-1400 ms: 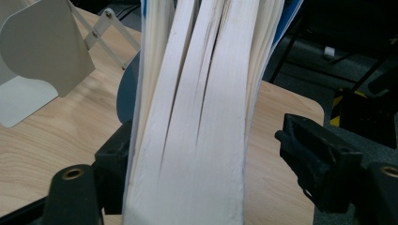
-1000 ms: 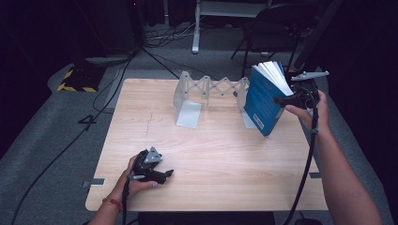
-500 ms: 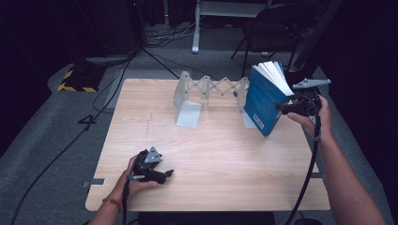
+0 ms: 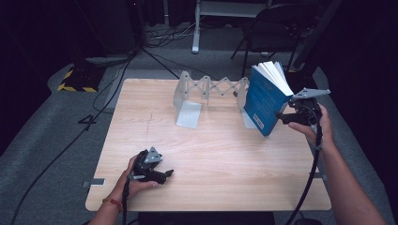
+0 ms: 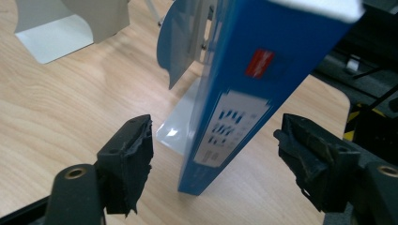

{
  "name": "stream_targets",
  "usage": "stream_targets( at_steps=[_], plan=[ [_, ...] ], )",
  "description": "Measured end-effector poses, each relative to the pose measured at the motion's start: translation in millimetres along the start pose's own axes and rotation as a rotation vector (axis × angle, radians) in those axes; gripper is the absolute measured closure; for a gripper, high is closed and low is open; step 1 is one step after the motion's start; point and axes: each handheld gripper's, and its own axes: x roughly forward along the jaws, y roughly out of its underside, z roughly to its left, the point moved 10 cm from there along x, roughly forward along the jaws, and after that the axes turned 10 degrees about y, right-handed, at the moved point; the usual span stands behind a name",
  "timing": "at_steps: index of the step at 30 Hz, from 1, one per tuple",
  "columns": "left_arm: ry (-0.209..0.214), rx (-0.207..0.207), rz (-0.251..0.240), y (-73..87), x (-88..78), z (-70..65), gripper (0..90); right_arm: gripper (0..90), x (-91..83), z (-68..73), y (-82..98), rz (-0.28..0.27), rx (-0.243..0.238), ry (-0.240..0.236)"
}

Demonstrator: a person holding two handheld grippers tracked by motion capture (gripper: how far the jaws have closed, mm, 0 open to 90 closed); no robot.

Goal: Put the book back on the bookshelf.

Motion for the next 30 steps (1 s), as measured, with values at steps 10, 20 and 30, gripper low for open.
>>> stream_targets(
  at_steps=[10,20,30],
  plan=[
    [0.000,0.000,0.000,0.0,0.0,-0.1,21.3,27.5,5.1,8.4,28.4,0.012,-0.010,-0.015],
    [-0.001,-0.002,-0.001,0.0,0.1,-0.2,21.3,28.0,8.2,17.4,60.0,0.006,-0.029,-0.011],
    [-0.002,-0.002,-0.001,0.0,0.0,-0.2,21.4,27.5,10.3,31.3,93.1,0.025,-0.070,-0.042]
  ],
)
